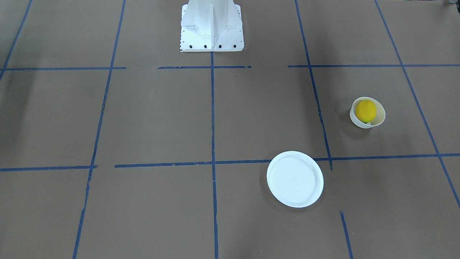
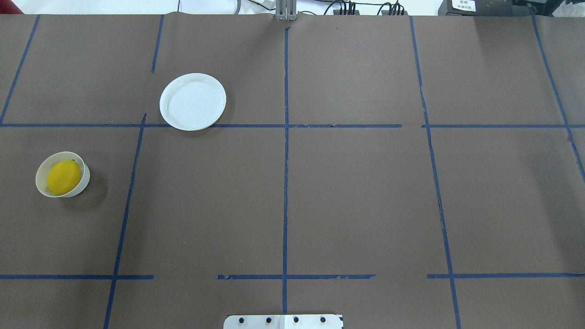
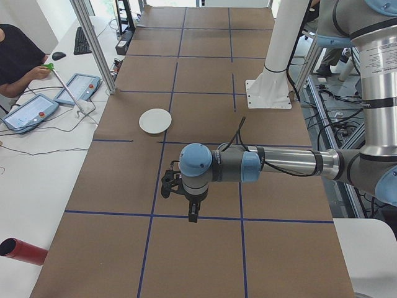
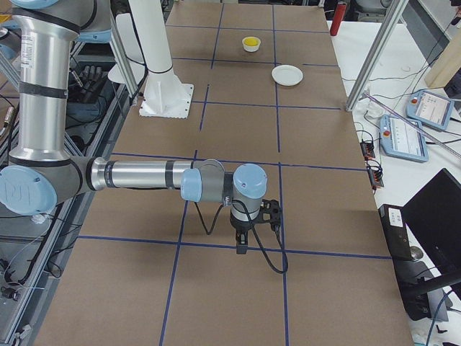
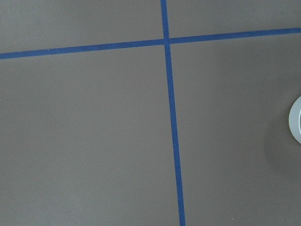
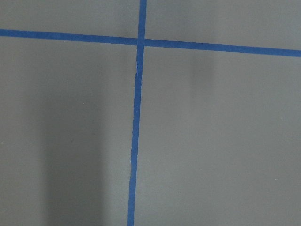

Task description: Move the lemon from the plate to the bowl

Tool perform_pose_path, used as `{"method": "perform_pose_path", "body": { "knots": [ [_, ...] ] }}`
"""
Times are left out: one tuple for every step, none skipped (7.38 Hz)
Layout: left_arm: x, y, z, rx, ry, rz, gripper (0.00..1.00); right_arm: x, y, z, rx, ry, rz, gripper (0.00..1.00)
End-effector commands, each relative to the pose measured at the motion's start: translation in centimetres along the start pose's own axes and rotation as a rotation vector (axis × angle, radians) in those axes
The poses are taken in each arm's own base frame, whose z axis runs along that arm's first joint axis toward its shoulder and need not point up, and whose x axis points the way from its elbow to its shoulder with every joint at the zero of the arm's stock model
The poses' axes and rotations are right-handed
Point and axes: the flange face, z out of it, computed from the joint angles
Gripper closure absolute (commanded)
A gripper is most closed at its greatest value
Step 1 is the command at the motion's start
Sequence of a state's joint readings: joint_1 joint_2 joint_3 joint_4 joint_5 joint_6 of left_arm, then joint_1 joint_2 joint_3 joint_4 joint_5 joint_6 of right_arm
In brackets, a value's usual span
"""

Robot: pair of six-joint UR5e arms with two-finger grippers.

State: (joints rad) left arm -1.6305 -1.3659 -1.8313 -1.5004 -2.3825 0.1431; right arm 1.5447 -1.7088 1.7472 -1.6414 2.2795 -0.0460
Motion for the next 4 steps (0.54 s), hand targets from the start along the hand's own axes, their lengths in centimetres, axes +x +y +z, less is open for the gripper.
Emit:
{"method": "perform_pose_path", "body": {
  "knots": [
    [-0.3,0.06,-0.36,0.009,-0.006,-0.005,0.0,0.0,0.0,0.0,0.0,0.0,0.0,0.0],
    [-0.2,0.02,-0.38,0.01,-0.006,-0.003,0.0,0.0,0.0,0.0,0.0,0.0,0.0,0.0],
    [-0.21,-0.17,-0.5,0.013,-0.01,-0.003,0.0,0.0,0.0,0.0,0.0,0.0,0.0,0.0],
    [-0.25,-0.46,-0.88,0.02,-0.014,-0.004,0.0,0.0,0.0,0.0,0.0,0.0,0.0,0.0]
  ]
}}
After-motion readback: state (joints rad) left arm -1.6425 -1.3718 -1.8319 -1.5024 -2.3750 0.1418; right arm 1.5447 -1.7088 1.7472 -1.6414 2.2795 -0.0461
